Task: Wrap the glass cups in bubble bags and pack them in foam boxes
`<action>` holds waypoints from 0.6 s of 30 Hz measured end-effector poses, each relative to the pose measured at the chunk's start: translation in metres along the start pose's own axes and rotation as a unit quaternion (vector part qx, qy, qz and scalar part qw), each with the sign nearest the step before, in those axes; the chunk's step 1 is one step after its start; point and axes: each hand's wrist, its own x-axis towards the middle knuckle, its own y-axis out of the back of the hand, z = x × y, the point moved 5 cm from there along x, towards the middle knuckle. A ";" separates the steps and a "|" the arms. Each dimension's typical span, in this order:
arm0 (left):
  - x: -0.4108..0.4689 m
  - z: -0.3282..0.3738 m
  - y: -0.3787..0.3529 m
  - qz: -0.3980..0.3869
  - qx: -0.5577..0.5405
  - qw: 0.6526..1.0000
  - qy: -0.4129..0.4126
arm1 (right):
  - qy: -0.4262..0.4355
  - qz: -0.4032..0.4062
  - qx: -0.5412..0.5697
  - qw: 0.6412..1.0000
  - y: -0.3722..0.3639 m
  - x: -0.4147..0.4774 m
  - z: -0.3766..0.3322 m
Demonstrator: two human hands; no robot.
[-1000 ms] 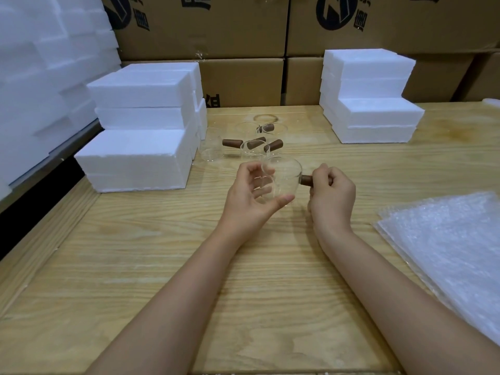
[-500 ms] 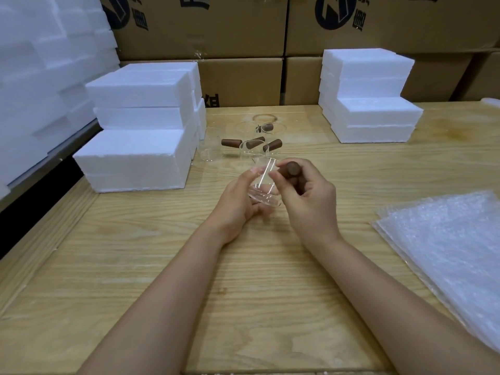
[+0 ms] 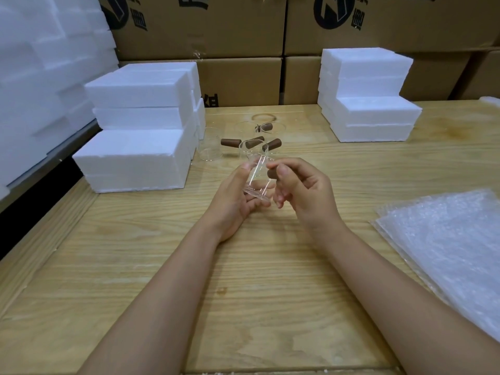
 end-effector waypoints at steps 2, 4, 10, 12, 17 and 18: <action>-0.001 0.000 0.000 0.009 -0.002 1.000 -0.002 | -0.012 0.028 0.012 0.999 0.004 0.002 0.002; -0.003 0.001 0.001 0.020 0.003 1.000 -0.010 | -0.016 0.052 0.021 0.998 0.008 0.003 0.003; -0.010 0.009 0.002 0.057 0.075 0.992 -0.087 | -0.034 0.126 0.000 0.991 0.020 0.004 0.007; -0.010 0.010 0.002 0.067 0.119 0.983 -0.122 | -0.050 0.165 -0.030 0.985 0.025 0.003 0.012; -0.013 0.014 -0.004 0.081 0.271 0.930 -0.233 | -0.092 0.229 -0.095 0.964 0.037 0.004 0.021; -0.014 0.015 -0.006 0.081 0.312 0.910 -0.261 | -0.096 0.235 -0.096 0.962 0.038 0.005 0.022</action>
